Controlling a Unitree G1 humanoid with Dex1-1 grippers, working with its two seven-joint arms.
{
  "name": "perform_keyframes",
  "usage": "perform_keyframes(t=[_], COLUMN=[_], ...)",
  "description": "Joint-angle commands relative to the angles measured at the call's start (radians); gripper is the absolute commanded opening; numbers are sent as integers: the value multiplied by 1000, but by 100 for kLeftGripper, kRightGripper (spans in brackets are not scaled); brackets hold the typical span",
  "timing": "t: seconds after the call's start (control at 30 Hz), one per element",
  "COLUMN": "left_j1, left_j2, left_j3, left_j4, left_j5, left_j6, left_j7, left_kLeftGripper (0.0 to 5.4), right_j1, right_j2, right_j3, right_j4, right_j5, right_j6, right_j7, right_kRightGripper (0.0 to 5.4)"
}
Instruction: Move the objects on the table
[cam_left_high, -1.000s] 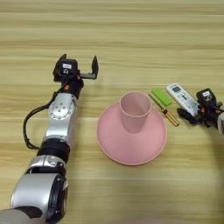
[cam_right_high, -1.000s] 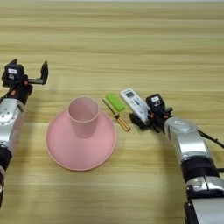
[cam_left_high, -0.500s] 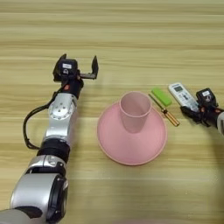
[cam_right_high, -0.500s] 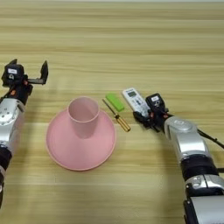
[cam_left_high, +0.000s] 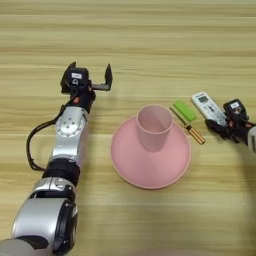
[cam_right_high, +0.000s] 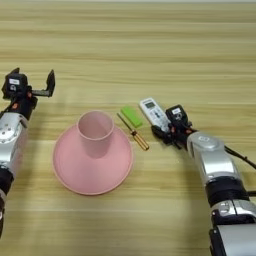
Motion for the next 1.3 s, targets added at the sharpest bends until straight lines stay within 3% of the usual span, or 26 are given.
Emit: perform_keyframes(t=[0.03, 0.23, 0.57, 0.93, 1.3], left_j1=[-21, -23, -30, -38, -37], left_j2=[-1, -2, -4, -6, -8], left_j3=[2, 1, 2, 3, 1], left_j4=[10, 13, 26, 39, 40], left_j5=[-1, 1, 2, 4, 6], left_j6=[-11, -12, -16, -21, -24], left_j7=[-1, 1, 2, 4, 5], left_kLeftGripper=[540, 540, 540, 540, 540], right_j1=[16, 41, 101, 191, 295], right_j2=[5, 6, 5, -18, -78], right_j3=[-9, -22, -44, -18, 28], right_j4=[-71, -187, -414, -639, -812], right_j5=[8, 25, 106, 219, 337], right_j6=[-22, -58, -153, -187, -208], right_j7=[-4, 1, 67, 228, 424], right_kRightGripper=[291, 291, 291, 291, 291])
